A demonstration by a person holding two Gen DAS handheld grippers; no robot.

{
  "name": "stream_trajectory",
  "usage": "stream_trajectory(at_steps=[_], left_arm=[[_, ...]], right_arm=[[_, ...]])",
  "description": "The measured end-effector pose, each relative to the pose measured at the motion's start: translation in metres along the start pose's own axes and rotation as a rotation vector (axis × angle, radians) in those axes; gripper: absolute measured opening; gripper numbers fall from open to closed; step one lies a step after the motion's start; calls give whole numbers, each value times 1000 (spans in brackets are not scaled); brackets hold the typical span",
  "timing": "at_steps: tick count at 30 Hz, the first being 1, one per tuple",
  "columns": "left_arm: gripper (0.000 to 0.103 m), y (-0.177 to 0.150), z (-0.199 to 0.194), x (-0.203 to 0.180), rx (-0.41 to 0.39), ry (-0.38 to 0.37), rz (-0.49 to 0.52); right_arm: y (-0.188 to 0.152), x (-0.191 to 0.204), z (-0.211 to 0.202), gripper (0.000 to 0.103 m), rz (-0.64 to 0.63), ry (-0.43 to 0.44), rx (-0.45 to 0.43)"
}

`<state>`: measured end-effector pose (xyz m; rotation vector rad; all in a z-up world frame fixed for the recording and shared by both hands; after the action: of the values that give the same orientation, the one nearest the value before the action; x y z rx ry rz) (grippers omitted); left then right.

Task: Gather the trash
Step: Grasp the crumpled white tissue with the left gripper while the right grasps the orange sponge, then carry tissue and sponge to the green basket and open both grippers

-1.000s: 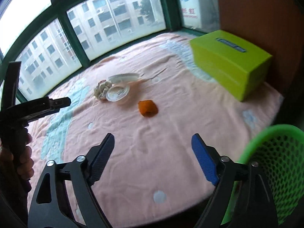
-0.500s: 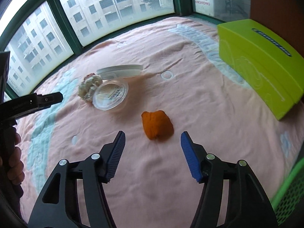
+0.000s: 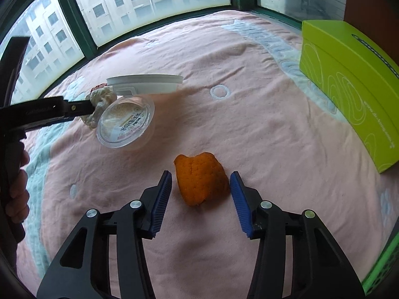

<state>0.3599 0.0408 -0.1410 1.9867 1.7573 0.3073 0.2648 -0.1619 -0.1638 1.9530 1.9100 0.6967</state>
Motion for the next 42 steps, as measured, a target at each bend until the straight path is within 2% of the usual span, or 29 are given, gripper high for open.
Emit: stream_trajectory(at_steps=[1, 2, 3, 10, 15, 19, 21, 24, 31, 37, 42], left_arm=[[65, 1, -1, 0, -2, -8, -5], [74, 1, -2, 0, -8, -12, -10], [76, 2, -4, 1, -16, -6, -16], [76, -2, -15, -2, -41, -31, 9], [76, 0, -7, -8, -33, -47, 13], [61, 3, 3, -14, -21, -72, 20], [47, 3, 3, -15, -19, -114, 10], [32, 1, 2, -18, -22, -111, 21], [27, -11, -15, -16, -32, -93, 3], [27, -28, -57, -21, -90, -86, 10], [27, -49, -94, -35, -127, -109, 28]], right_arm=[[-1, 0, 0, 44, -9, -8, -5], [-1, 0, 0, 44, -10, -8, -6], [-1, -1, -1, 43, -8, -6, -8], [-2, -2, -3, 39, 11, 10, -14], [-3, -4, -5, 37, 33, 17, -16], [-5, -6, -7, 35, 43, 22, -16], [-5, -8, -10, 34, 57, 30, -17], [-6, -11, -13, 33, 80, 51, -17], [-11, -8, -32, 32, 96, 94, -36], [-21, -5, -66, 32, 103, 133, -72], [-35, -6, -99, 32, 94, 146, -97]])
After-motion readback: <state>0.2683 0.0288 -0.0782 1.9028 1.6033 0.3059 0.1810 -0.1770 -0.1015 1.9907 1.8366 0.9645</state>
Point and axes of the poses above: each gripper's, at about its wrist camera, not at the fingertips, and z roughly the way its jaws point, x to its left, y to its top, the point moved 3 cm from there along z, roughly the way its jaws point, and after that the axes turned 4 degrees about z, right-handed, at the moved point
